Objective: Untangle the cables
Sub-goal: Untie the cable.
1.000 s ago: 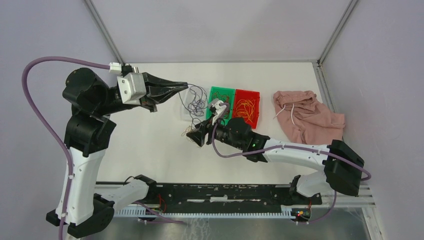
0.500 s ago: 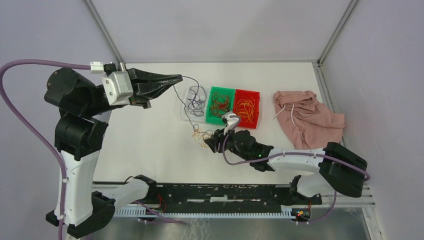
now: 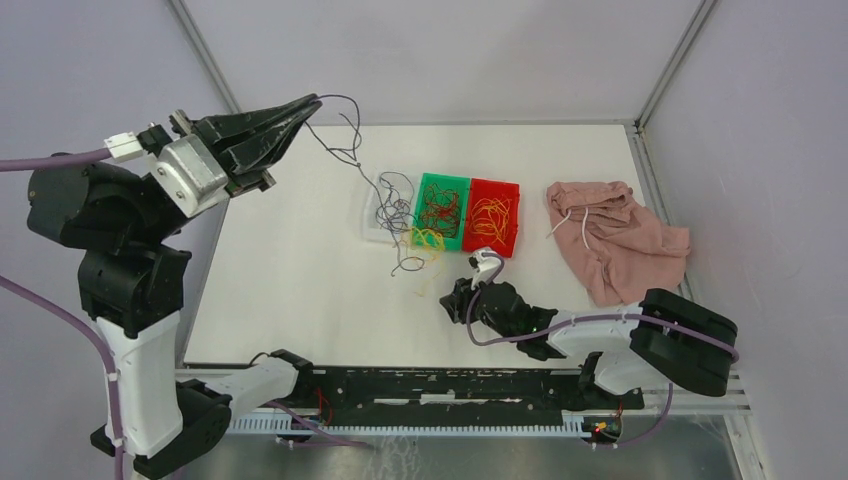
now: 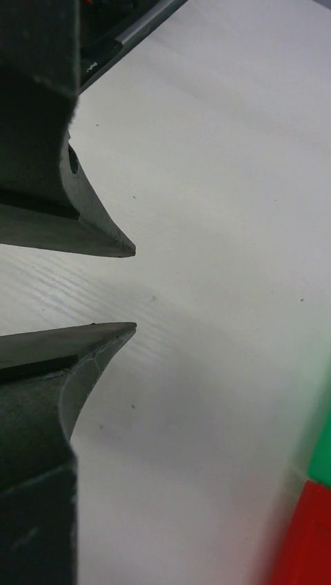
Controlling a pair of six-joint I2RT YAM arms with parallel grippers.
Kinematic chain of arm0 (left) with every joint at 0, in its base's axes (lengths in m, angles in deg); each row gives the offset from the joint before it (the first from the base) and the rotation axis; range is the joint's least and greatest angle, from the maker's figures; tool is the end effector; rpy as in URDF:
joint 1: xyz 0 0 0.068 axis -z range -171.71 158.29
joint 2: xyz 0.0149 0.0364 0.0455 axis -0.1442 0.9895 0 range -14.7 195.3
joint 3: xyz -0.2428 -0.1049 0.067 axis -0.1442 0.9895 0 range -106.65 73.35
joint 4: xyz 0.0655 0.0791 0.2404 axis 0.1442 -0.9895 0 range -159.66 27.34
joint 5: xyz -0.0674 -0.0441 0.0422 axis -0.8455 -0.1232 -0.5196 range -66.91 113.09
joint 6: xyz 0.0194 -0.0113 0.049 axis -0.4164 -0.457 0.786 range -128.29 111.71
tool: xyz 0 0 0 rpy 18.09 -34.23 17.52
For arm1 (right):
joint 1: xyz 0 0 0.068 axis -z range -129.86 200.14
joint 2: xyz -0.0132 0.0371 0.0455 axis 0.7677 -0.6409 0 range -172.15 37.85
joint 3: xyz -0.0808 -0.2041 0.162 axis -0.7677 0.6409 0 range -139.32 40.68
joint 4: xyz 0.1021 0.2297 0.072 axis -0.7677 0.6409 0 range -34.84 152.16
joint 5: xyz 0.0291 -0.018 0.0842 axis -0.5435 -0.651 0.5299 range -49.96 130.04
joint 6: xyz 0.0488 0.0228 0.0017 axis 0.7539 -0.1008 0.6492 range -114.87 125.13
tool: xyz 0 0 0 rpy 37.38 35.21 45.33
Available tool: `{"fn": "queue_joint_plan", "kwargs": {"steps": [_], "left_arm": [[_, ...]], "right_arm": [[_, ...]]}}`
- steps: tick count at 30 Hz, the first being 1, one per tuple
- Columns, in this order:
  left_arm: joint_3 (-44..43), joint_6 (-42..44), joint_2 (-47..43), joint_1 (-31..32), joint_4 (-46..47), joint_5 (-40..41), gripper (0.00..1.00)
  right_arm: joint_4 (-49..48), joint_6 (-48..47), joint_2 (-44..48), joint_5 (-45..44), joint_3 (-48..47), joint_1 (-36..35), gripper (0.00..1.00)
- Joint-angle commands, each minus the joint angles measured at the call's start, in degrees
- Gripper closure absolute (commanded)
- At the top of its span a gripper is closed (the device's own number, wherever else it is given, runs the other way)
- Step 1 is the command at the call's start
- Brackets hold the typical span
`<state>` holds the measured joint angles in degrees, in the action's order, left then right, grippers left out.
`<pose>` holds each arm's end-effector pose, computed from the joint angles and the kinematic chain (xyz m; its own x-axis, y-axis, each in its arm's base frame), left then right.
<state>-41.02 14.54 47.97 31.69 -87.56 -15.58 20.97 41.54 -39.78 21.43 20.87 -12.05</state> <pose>0.0778 -0.0579 0.6234 0.7002 0.0270 -0.7134 0.5971 0.5257 0.6060 0.1235 0.2101 0.1528 -0.5669 0.1307 -0.8133 -0.4539 0.7744 0.4408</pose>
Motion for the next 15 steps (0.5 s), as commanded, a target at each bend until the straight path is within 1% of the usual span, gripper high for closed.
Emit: {"fn": "queue_joint_plan", "kwargs": {"steps": [1, 4, 6, 7, 8, 10, 13, 15], "left_arm": [[-4.1, 4.46, 1.14, 0.16, 4.2, 4.59, 0.97], [-4.79, 5.89, 1.6, 0.22, 6.97, 7.81, 0.97], [-4.88, 5.98, 1.79, 0.16, 9.52, 10.2, 0.97], [-5.18, 5.74, 1.95, 0.16, 9.49, 10.31, 0.97], [-5.85, 5.66, 2.19, 0.2, 8.08, 9.19, 0.97], [-6.04, 4.22, 2.27, 0.2, 4.86, 5.46, 0.97], [-1.41, 1.3, -0.17, 0.19, 3.99, -0.71, 0.97], [1.85, 0.42, -1.8, 0.21, 3.99, -3.31, 0.97]], "right_arm": [[-2.57, 2.32, 0.58, -3.11, 1.49, 0.0, 0.54], [-0.31, 2.95, 1.17, -4.18, 2.54, -0.02, 0.56], [-0.5, 2.85, 1.6, -4.31, 3.48, 0.02, 0.56], [-1.02, 2.38, 2.08, -3.81, 3.65, 0.04, 0.54], [-1.01, 1.56, 3.24, -3.04, 3.49, 0.01, 0.48], [1.83, -1.26, 7.79, -1.27, 0.97, 0.05, 0.39], [7.54, -5.62, 14.78, 2.61, -6.43, 0.02, 0.3], [10.78, -8.09, 16.98, 6.28, -13.25, 0.01, 0.25]]}}
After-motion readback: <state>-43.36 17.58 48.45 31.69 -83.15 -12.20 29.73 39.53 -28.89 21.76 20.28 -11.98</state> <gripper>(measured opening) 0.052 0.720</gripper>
